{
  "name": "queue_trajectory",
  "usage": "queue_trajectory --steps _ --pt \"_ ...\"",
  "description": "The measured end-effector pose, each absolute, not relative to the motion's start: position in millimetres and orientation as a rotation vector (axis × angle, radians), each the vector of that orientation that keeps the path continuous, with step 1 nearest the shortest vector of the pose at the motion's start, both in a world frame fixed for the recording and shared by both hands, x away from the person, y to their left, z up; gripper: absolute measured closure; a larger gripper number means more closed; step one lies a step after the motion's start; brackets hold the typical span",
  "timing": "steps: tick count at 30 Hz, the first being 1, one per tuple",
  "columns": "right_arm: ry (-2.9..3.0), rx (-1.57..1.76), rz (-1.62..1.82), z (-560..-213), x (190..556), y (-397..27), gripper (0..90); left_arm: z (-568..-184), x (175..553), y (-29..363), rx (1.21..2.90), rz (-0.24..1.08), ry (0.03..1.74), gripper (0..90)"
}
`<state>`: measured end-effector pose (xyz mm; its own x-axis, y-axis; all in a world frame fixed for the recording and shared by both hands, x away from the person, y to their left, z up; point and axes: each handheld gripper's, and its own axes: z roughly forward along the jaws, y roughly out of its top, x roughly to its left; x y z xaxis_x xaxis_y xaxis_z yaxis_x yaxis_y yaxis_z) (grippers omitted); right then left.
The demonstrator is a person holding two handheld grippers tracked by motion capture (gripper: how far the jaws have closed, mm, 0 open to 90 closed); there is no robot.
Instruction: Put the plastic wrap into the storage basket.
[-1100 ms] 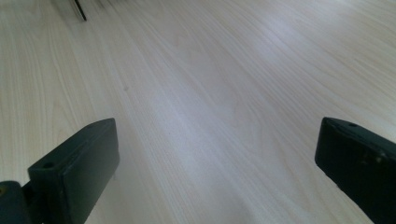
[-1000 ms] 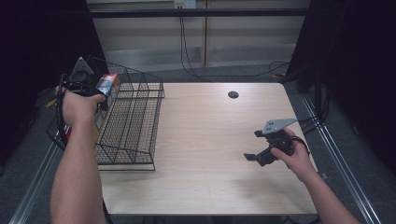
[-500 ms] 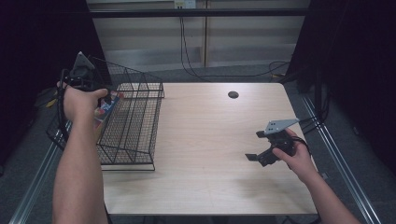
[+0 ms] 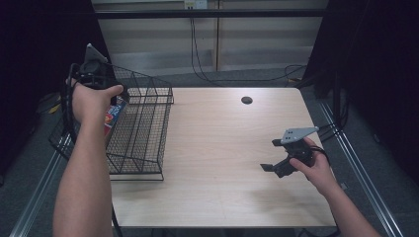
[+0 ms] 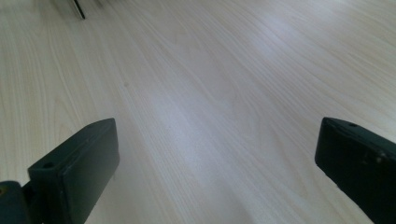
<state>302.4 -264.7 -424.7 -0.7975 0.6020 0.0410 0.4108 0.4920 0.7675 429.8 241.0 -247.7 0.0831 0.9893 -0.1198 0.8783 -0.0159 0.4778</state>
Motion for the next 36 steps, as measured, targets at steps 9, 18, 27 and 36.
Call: queue_trajectory --steps 9,18,27,36 --pt "2.503 0.869 1.185 -426 300 -266 0.0 -252 431 214 1.957 0.294 1.738 26.1" --pt "2.508 0.871 1.188 -427 299 -267 0.0 -258 430 190 1.966 0.274 1.639 18.5" --pt "2.510 0.867 1.181 -428 299 -266 0.0 -267 428 170 1.993 0.235 1.551 16.0" --pt "2.515 0.865 1.185 -429 299 -265 0.0 -278 424 148 2.015 0.177 1.453 13.4"
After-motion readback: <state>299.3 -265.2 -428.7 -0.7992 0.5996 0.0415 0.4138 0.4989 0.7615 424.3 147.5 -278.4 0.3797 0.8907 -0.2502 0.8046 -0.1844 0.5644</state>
